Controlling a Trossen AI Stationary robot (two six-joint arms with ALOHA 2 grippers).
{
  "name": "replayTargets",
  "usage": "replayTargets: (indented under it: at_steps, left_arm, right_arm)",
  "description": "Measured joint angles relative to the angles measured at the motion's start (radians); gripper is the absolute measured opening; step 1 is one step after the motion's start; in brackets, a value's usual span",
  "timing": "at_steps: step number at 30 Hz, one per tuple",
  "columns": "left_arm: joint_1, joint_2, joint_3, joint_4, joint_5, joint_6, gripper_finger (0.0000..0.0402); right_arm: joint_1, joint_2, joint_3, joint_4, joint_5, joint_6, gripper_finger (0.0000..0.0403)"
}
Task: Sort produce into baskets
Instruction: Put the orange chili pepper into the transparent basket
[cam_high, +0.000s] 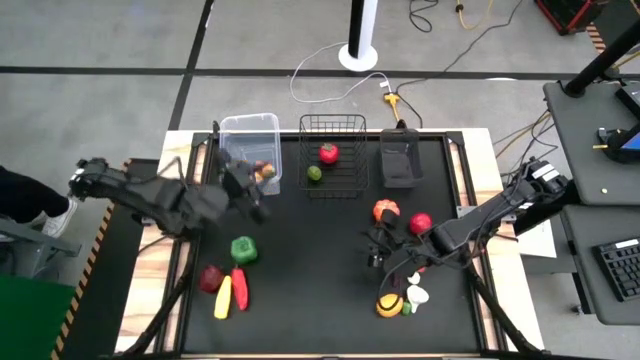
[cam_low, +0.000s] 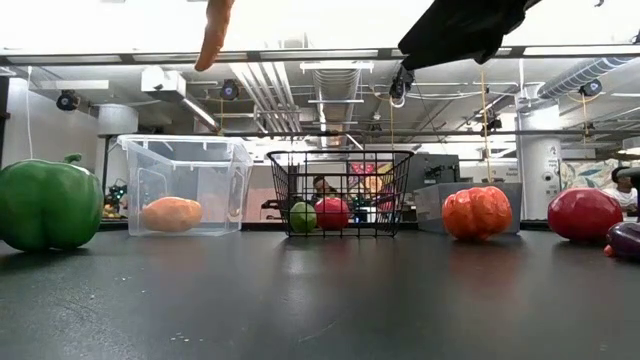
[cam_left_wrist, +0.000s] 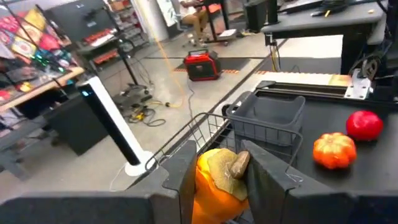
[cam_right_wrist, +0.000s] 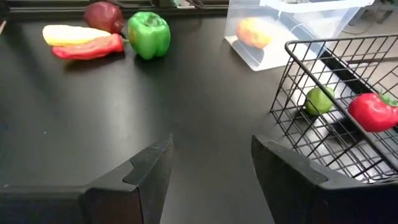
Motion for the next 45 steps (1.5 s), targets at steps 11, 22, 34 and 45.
replayTargets:
  at_steps: [11,22,34,45]
  left_arm:
    - [0.589,-0.021,0.000,-0.071,0.532,0.032,0.0093]
    - [0.935,0.162,0.000,-0.139,0.777,0.064,0.0092]
    - [0.937,0.284,0.000,-0.032,0.771,0.105,0.0093]
    - [0.951,0.287,-0.024,0.076,0.852,0.067,0.0094]
  right_arm:
    - [0.000,-0.032,0.000,0.002,0.000,-0.018,0.0210]
    - [0.000,-0.037,0.001,0.001,0.000,-0.025,0.0210]
    - [-0.001,-0.037,0.001,0.001,0.000,-0.026,0.0210]
    - [0.000,-0.037,0.001,0.000,-0.001,-0.025,0.0210]
